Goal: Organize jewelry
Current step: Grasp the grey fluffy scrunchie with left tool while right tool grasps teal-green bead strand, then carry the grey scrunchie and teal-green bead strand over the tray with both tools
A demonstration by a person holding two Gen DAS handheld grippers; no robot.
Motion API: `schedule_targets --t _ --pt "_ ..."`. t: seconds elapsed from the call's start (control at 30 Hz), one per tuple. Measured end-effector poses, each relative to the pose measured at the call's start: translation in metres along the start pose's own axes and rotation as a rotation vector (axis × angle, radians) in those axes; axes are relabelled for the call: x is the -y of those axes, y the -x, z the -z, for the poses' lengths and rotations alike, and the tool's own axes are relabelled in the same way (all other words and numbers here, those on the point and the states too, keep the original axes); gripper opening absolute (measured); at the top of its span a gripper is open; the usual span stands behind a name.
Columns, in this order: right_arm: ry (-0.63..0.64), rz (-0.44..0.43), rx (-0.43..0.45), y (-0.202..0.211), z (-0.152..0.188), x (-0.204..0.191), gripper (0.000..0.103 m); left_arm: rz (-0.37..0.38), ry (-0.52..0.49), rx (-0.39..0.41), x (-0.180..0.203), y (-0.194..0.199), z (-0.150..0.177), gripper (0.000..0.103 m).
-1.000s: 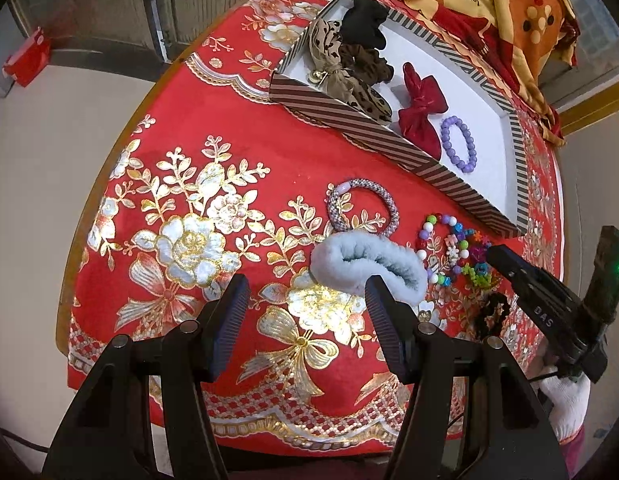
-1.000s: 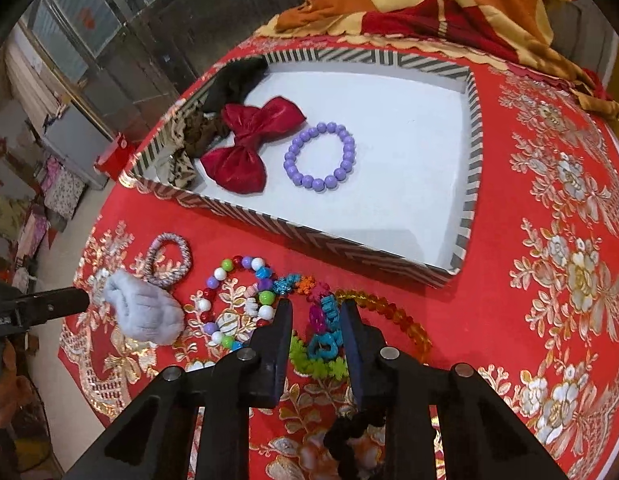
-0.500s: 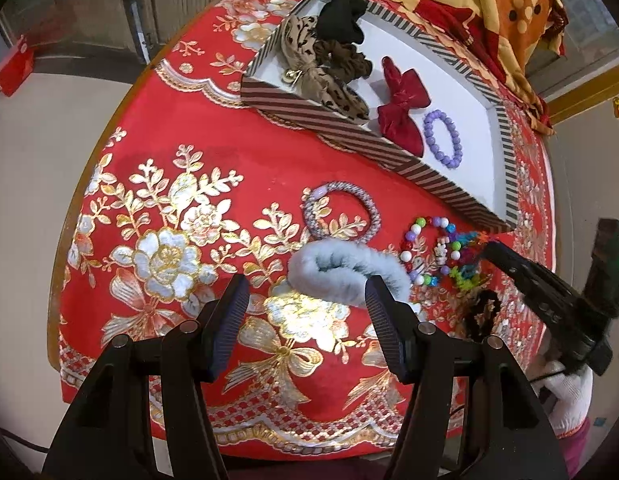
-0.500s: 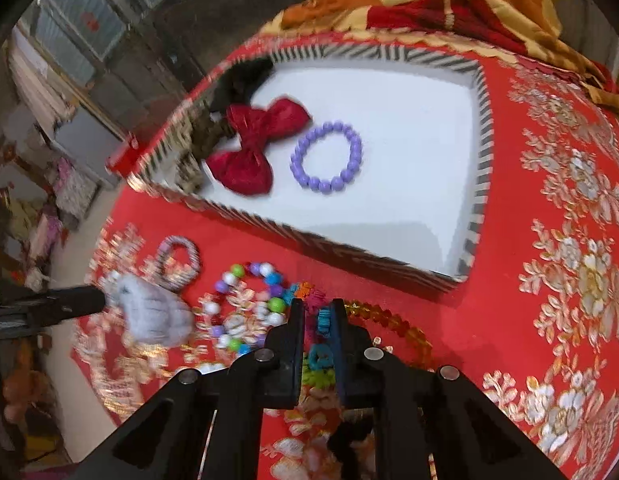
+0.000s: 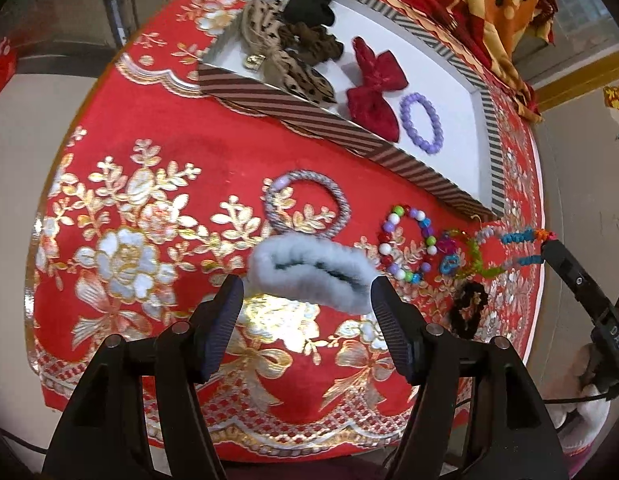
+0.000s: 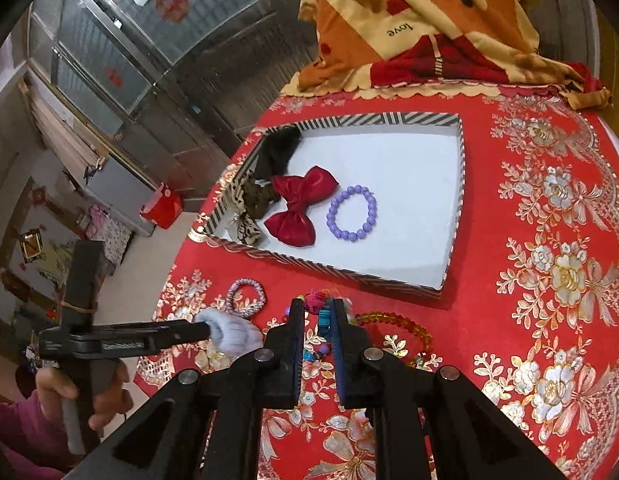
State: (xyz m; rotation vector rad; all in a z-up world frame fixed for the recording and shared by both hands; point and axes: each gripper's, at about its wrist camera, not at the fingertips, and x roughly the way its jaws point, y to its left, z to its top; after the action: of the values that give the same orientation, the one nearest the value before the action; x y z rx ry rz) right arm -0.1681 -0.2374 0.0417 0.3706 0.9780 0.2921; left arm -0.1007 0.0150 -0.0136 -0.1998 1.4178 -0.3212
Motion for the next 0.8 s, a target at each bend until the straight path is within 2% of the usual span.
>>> schedule_targets --t 0.33,0.4,0.43,0.47,0.53,0.63,0.8 --pt "-0.010 0.005 -0.007 0.002 0.005 0.003 0.012 -0.029 -0.003 -0.021 0.006 -0.021 -0.005 0.068" --pt "-0.011 0.006 -0.006 0.003 0.006 0.003 0.012 -0.039 -0.015 0.002 0.005 -0.023 -0.005 0.052" --pt "-0.010 0.005 -0.007 0.003 0.006 0.003 0.012 -0.061 -0.029 0.012 0.006 -0.023 -0.005 0.036" --pt "-0.009 0.005 -0.007 0.003 0.007 0.003 0.012 -0.074 -0.043 0.014 0.007 -0.022 -0.004 0.025" --pt "-0.006 0.005 -0.006 0.003 0.007 0.001 0.012 -0.062 -0.059 0.015 0.007 -0.021 -0.003 0.014" --pt "-0.001 0.003 0.003 0.005 0.004 -0.001 0.012 -0.058 -0.074 0.026 0.006 -0.013 -0.001 0.007" --pt "0.014 -0.004 0.027 0.013 -0.002 -0.006 0.012 -0.036 -0.102 0.069 0.009 0.015 -0.004 0.006"
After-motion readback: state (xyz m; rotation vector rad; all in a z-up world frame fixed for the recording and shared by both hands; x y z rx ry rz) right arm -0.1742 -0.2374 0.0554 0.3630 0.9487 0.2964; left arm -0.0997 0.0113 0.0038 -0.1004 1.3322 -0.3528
